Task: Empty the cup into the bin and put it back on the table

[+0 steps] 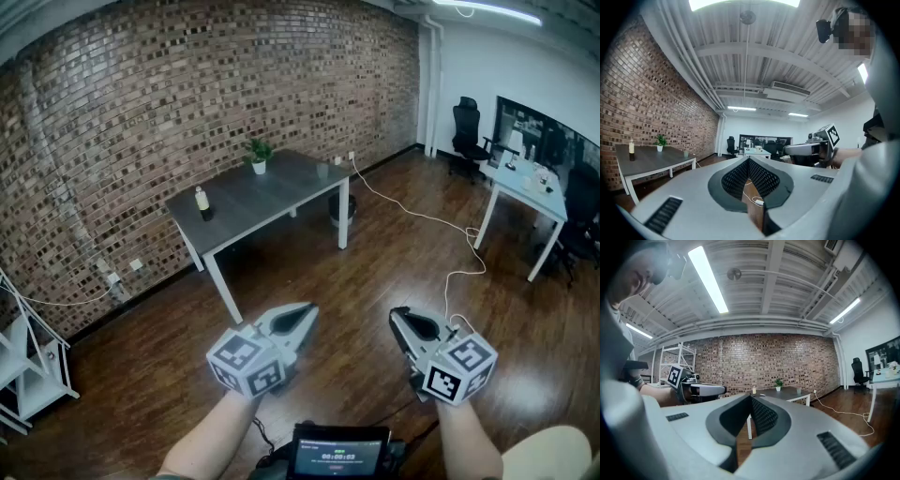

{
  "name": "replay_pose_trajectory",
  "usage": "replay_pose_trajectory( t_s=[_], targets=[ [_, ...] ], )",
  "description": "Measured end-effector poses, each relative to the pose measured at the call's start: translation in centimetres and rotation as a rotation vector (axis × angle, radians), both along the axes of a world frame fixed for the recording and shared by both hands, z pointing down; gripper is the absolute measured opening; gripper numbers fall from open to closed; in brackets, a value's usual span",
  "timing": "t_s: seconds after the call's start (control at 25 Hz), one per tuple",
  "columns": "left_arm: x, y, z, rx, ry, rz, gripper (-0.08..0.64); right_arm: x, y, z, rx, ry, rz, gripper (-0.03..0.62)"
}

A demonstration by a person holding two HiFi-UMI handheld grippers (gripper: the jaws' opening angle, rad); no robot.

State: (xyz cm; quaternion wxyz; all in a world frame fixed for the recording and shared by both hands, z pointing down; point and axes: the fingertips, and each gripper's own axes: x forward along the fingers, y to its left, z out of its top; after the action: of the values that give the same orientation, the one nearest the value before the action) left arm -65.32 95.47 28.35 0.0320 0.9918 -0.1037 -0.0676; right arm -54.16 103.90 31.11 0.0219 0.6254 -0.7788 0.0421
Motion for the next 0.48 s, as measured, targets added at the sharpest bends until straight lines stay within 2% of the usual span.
replay_pose_trajectory(
  t_s=[0.32,0.48],
  targets=[
    [1.7,-7.0,0.7,-0.015,-0.016,0.011,0.000,1.4,-7.0,1.1,-0.022,-0.047,0.013,0.002],
    [2.0,-11.4,0.2,-0.020,-0.001,-0.032,0.000,2.9,-11.1,0.8,-0.030,-0.045,0.014,0.002]
  ],
)
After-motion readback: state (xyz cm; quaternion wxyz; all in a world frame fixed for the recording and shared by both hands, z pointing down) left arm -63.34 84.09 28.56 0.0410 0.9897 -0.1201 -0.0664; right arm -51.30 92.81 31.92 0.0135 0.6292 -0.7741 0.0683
